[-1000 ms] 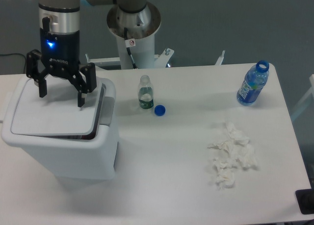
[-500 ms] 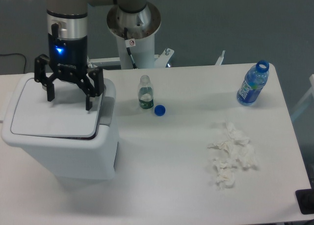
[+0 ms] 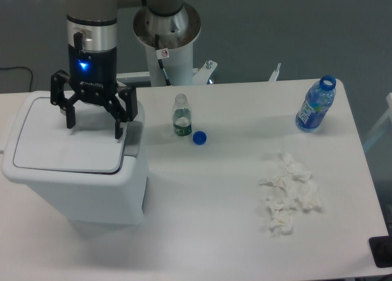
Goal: Close the trash can
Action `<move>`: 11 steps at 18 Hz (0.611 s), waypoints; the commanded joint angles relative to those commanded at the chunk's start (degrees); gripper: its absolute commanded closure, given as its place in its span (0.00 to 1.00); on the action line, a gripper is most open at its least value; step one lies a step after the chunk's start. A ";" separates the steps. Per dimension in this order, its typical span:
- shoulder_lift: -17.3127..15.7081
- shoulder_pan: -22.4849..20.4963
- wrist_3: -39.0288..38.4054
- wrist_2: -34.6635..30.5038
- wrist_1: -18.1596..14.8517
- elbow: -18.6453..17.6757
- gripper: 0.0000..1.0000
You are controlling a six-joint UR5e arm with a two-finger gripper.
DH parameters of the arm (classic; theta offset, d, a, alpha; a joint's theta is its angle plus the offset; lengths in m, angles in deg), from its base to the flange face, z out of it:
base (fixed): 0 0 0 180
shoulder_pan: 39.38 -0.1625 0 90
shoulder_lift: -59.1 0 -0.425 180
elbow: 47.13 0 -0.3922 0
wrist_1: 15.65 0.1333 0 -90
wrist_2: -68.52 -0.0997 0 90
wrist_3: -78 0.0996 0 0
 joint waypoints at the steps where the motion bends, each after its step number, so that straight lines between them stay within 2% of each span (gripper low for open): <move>1: 0.00 0.00 -0.09 0.00 0.00 0.00 0.00; 11: 0.62 -0.17 0.09 0.00 0.00 0.00 0.00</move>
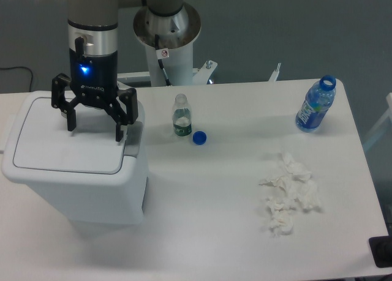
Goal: Close the trash can
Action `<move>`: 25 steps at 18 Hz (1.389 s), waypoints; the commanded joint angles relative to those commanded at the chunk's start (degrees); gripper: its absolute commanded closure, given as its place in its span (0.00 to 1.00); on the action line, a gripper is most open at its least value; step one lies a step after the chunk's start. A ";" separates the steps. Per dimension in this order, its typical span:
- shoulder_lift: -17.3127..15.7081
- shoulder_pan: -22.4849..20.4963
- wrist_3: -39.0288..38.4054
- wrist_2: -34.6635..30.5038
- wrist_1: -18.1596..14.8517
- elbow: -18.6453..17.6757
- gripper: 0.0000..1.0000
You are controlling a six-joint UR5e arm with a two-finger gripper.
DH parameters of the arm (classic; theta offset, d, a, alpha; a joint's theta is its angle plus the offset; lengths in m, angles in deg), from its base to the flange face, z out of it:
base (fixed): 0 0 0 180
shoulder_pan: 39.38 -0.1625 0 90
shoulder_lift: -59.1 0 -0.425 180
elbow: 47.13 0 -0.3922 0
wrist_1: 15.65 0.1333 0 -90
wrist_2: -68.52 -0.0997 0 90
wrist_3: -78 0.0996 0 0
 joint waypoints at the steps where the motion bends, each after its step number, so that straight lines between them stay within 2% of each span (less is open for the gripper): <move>1: 0.00 0.09 0.00 0.00 0.00 0.00 0.00; 25: 0.70 -0.44 0.44 0.09 0.00 0.26 0.00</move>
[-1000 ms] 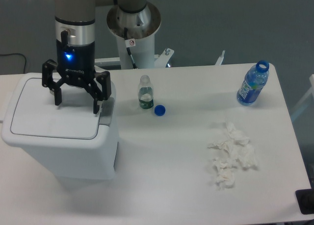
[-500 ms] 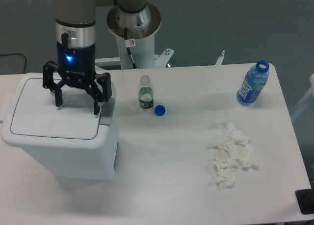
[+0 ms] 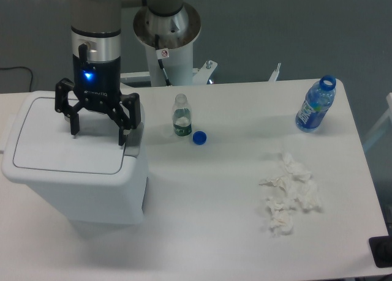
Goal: Close the trash can
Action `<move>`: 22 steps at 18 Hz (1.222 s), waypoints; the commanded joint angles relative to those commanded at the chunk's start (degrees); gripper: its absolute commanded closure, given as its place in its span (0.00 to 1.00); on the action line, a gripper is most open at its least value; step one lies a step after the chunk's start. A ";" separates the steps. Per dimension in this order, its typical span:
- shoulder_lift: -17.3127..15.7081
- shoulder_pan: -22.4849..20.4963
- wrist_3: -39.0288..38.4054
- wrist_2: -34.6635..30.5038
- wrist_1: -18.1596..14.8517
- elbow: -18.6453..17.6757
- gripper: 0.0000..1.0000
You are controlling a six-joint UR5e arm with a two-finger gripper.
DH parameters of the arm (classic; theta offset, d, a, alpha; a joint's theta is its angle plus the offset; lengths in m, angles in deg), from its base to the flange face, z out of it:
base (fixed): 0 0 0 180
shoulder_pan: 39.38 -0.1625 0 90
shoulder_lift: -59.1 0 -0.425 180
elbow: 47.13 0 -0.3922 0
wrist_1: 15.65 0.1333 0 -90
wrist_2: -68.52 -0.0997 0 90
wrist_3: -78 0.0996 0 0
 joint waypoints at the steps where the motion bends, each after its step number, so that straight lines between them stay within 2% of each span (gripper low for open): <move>1: 0.00 0.00 0.00 0.00 0.00 0.09 0.00; 9: -0.97 -0.52 0.09 0.18 0.00 0.79 0.00; 13: -2.20 -4.65 0.26 0.18 0.09 0.79 0.00; 18: -1.94 -10.27 0.62 0.09 0.09 1.93 0.00; 20: -1.41 -12.30 3.67 0.00 -0.09 2.46 0.00; 22: -1.14 -14.49 12.17 -0.09 -0.26 2.20 0.00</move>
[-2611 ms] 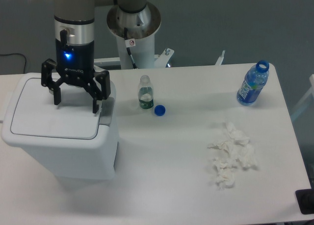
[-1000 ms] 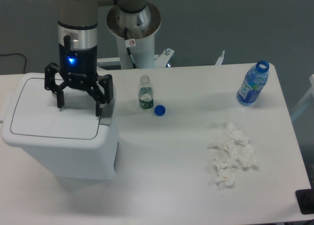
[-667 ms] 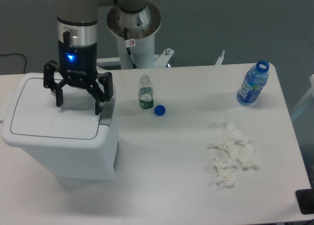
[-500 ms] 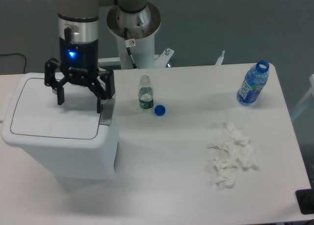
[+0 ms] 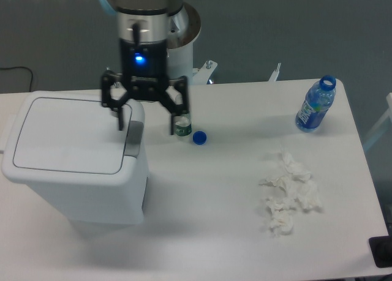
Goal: Close the trash can
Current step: 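Lift the gripper and move it toward the blue-label water bottle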
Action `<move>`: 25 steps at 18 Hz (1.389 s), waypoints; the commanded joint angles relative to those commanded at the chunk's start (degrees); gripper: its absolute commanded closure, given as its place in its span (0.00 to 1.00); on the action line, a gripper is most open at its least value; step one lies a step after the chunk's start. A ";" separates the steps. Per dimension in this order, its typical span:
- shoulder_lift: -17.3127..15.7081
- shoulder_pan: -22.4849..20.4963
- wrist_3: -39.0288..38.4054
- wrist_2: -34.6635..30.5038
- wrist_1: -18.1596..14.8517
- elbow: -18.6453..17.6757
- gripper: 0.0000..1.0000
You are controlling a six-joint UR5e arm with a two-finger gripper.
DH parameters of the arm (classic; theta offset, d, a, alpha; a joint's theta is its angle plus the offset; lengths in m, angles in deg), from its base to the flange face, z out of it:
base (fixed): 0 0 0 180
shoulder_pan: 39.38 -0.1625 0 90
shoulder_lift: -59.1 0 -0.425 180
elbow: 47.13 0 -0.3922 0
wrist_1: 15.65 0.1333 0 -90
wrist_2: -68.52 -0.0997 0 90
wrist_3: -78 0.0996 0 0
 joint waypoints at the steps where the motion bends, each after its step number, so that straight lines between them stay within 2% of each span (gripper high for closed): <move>1: 0.09 -1.32 5.79 -0.09 -0.17 -0.18 0.00; 4: 0.26 -5.45 19.44 -0.79 -0.61 -0.62 0.00; 7: 0.35 -8.96 27.00 -3.42 -3.16 -0.71 0.00; 11: 0.35 -14.50 43.86 -5.53 -6.85 -1.15 0.00; 15: 0.18 -19.86 54.16 -5.54 -8.44 -1.23 0.00; 19: -1.40 -23.56 59.19 -5.01 -9.14 -2.72 0.00; 25: -1.49 -24.53 59.11 -3.44 -8.53 -2.82 0.00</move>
